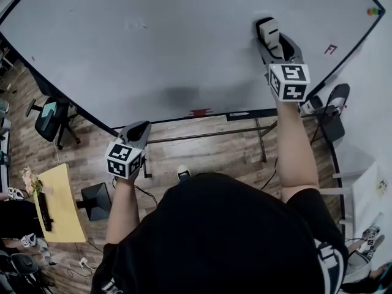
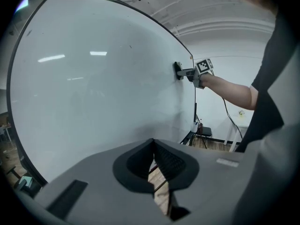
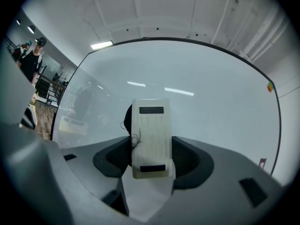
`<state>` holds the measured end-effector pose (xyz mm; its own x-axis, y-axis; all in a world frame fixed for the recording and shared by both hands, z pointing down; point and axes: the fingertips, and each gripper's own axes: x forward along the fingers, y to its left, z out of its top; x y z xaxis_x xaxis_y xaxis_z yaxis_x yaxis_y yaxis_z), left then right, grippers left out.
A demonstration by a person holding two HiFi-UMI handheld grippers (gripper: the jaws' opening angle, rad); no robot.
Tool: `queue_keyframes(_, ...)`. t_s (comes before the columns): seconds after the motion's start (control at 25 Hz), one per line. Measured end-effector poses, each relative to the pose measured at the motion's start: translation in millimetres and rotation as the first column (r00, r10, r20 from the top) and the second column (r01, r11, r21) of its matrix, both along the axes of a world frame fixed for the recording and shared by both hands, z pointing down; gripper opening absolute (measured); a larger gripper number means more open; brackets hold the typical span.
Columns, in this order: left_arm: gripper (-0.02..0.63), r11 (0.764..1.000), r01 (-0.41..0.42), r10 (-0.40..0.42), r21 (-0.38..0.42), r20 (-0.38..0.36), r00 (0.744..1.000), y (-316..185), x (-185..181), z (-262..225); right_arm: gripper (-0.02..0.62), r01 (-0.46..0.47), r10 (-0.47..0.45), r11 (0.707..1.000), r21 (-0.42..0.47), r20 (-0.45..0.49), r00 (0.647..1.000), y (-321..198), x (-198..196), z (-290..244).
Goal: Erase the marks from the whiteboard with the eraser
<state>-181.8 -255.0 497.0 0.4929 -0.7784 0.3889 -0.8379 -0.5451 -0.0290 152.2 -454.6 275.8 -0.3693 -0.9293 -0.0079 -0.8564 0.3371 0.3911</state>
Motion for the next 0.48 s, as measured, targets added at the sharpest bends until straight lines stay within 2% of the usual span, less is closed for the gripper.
queue_keyframes(0.2,0.014,1.000,-0.020,0.020,0.011,0.009,1.000,-2.1,3.1,-6.2,0.250,0.006,-0.006,1.000,-0.018,0.034,0.999,0.9,1.7,2.1)
queue_keyframes(0.48,0.014,1.000,-0.026,0.026,0.015,0.004,1.000,4.9,2.2,-7.5,0.250,0.081,-0.076,0.996,-0.033,0.133,0.988,24.4,-7.1,0.0)
